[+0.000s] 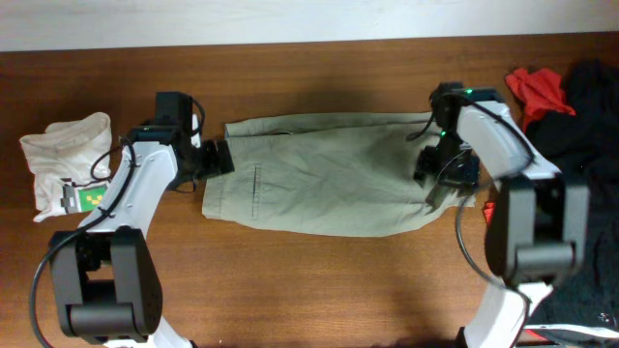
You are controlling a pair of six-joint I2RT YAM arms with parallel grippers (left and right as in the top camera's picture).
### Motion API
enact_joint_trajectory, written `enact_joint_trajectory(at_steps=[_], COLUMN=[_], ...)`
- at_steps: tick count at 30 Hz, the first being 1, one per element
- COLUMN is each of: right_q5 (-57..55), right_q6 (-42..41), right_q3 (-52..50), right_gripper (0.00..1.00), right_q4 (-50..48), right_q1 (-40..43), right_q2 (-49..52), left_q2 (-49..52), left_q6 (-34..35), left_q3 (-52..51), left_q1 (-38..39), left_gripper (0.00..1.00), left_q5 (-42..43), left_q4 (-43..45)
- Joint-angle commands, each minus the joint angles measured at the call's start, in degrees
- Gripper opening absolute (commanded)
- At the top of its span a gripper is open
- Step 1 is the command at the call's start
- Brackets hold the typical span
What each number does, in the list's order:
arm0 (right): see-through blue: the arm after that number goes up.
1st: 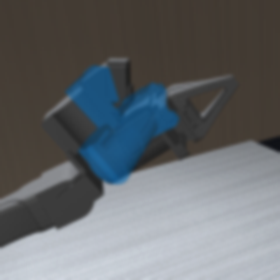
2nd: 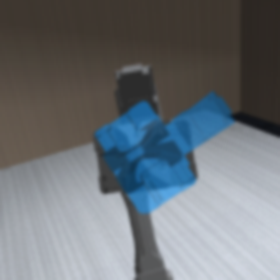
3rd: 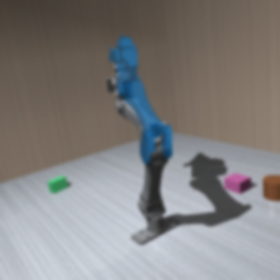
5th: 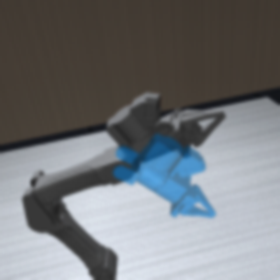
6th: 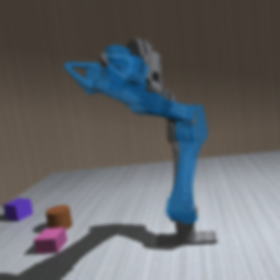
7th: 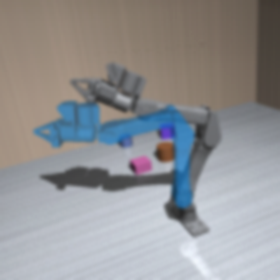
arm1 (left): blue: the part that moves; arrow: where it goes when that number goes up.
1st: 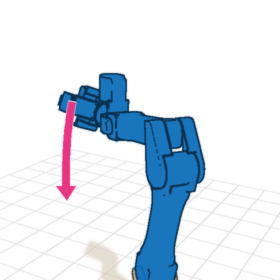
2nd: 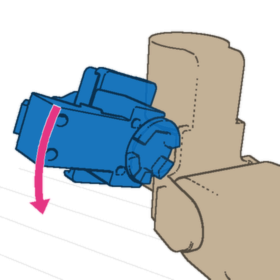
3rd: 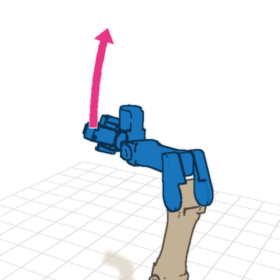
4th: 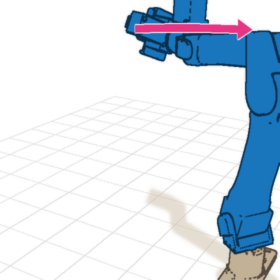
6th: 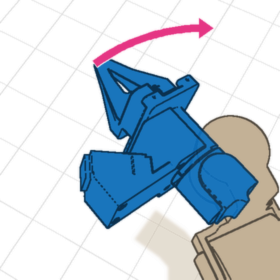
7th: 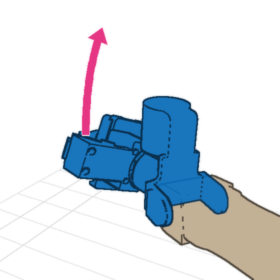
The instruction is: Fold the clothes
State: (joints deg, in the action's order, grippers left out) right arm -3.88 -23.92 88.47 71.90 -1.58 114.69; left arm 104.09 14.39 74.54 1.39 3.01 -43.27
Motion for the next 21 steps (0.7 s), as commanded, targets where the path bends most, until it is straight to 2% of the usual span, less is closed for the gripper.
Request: enact_joint_trajectory(at_steps=[1, 3, 5, 10, 11, 13, 14, 15, 16, 18, 19, 21], right_q5=[-1.6, -1.5, -1.5, -1.1, -1.1, -1.1, -1.1, -1.1, -1.1, -0.8, -0.3, 4.9], right_q6=[2.7, 3.7, 4.6, 4.6, 4.6, 4.6, 4.6, 4.6, 4.8, 5.1, 5.1, 5.9], right_q3=[0.0, 0.0, 0.0, -0.1, -0.1, -0.1, -0.1, -0.1, -0.1, -0.1, -0.1, -0.1], right_gripper=[0.99, 0.99, 0.99, 0.99, 0.99, 0.92, 0.8, 0.68, 0.64, 0.65, 0.73, 0.77], right_q4=[-1.1, -1.4, -1.6, -1.6, -1.6, -2.1, -3.6, -5.6, -9.1, -13.8, -15.9, -22.3], right_q1=[-0.2, -0.2, -0.2, -0.2, -0.2, -0.2, -0.2, -0.2, -0.2, 0.1, 0.5, 2.5], right_q2=[-9.5, -12.4, -13.5, -13.4, -13.4, -13.4, -13.4, -13.4, -13.2, -12.2, -11.1, -7.3], left_q2=[0.5, 2.7, 6.0, 11.3, 11.4, 11.4, 11.4, 11.2, 10.3, 8.1, 6.6, 4.6], left_q6=[-8.3, -8.3, -8.7, -8.7, -8.7, -8.7, -8.7, -8.7, -8.7, -8.7, -8.7, -8.7], left_q3=[0.6, 0.6, 0.6, 0.6, 0.6, 0.7, 1.1, 1.5, 1.7, 1.7, 1.7, 1.7], left_q1=[-0.2, -0.2, -0.7, -1.1, -1.1, -1.1, -1.1, -1.1, -1.1, -1.2, -1.4, -1.6], left_gripper=[0.99, 0.99, 0.95, 0.91, 0.81, 0.55, 0.2, 0.01, 0.0, 0.0, 0.0, 0.0], left_q5=[6.7, 7.2, 11.4, 11.2, 11.2, 13.5, 16.0, 17.9, 18.9, 18.9, 18.9, 18.9], left_q4=[9.0, 11.2, 14.4, 19.8, 20.7, 22.0, 22.0, 21.8, 21.4, 20.6, 20.0, 18.7])
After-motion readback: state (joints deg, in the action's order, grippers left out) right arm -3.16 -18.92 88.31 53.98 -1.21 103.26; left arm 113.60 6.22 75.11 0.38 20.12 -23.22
